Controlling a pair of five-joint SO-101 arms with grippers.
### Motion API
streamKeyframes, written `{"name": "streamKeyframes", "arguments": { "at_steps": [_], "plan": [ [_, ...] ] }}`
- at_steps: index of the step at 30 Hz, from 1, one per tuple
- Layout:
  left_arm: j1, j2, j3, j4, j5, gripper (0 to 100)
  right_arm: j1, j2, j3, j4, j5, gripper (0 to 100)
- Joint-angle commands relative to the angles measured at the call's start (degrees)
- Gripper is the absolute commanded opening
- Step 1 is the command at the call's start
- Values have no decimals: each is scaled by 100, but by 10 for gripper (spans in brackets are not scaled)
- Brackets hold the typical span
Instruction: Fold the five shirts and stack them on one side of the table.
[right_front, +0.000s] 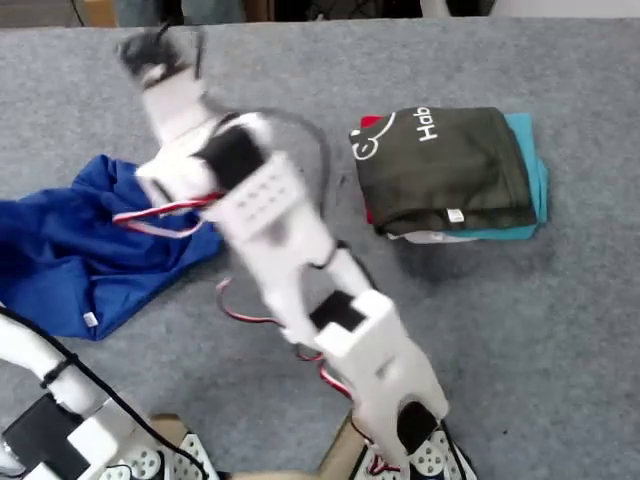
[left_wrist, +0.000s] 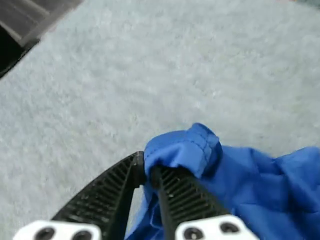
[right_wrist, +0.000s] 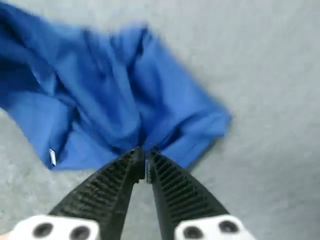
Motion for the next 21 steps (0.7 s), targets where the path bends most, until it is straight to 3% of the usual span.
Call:
{"name": "streamKeyframes", "arguments": {
  "at_steps": [1, 7, 10, 15, 21],
  "plan": [
    [-198, -97, 892, -765, -308, 29, -273, 602, 189, -387, -448, 15],
    [-523, -123, 1982, -1433, -615, 29, -633, 1587, 180, -818, -967, 15],
    [-673, -132, 2158, -1389, -747, 29, -703, 1754, 145, -1011, -1064, 30],
    [-1042, -132, 2343, -1389, -914, 29, -721, 1824, -224, -1064, -1398, 162],
    [-1420, -105, 2404, -1380, -958, 29, -738, 2105, -875, -1152, -1670, 156]
  ]
}}
